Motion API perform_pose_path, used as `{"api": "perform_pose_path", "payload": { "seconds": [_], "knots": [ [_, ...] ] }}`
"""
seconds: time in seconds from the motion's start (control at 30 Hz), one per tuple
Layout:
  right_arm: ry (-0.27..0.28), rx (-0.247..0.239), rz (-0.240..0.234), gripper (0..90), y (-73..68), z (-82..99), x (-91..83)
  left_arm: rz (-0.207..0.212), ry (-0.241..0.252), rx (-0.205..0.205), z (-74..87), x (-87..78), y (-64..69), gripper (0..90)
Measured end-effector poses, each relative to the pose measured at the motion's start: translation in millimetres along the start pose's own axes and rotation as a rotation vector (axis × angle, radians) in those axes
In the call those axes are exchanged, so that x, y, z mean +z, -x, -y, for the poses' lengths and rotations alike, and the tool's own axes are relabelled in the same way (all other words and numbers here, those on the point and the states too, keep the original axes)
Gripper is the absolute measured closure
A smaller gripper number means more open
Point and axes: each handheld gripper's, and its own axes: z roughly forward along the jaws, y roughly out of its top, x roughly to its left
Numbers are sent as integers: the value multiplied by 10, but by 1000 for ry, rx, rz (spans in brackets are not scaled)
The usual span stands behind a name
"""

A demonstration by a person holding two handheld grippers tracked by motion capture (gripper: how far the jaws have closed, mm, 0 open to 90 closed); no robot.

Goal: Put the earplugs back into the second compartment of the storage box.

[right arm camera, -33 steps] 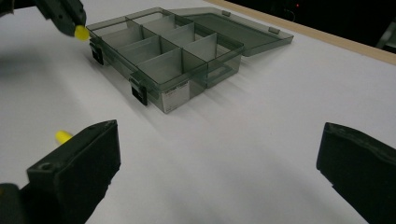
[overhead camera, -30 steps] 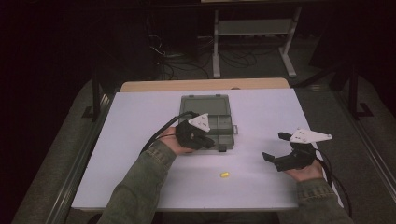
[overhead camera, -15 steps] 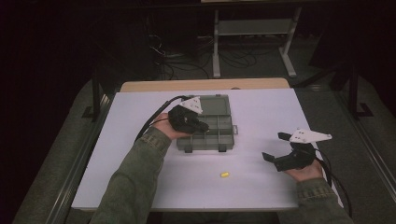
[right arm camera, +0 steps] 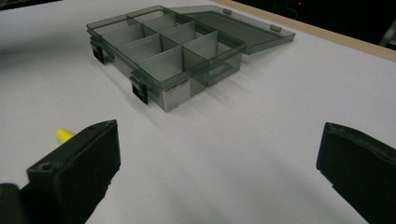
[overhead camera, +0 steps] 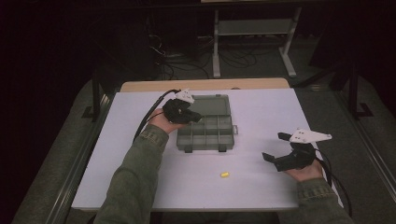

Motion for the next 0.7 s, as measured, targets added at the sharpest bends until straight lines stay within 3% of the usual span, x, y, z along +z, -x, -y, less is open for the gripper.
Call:
{"api": "perform_pose_path", "payload": {
  "seconds": [0.2,0.3,0.43,0.57,0.7],
  "knots": [
    [-1,0,-2,0,6,9,1,-32,-22,-19,41,126,-77,850],
    [-2,-1,-2,0,7,10,-2,-45,-49,-54,61,203,-113,849],
    [-2,0,-2,0,9,16,-4,-57,-97,-53,97,314,-122,845],
    [-8,3,-6,0,8,18,0,-78,-154,-3,105,409,-87,837],
    [-7,4,-5,0,10,19,-4,-80,-192,20,112,474,-54,824]
  ]
}}
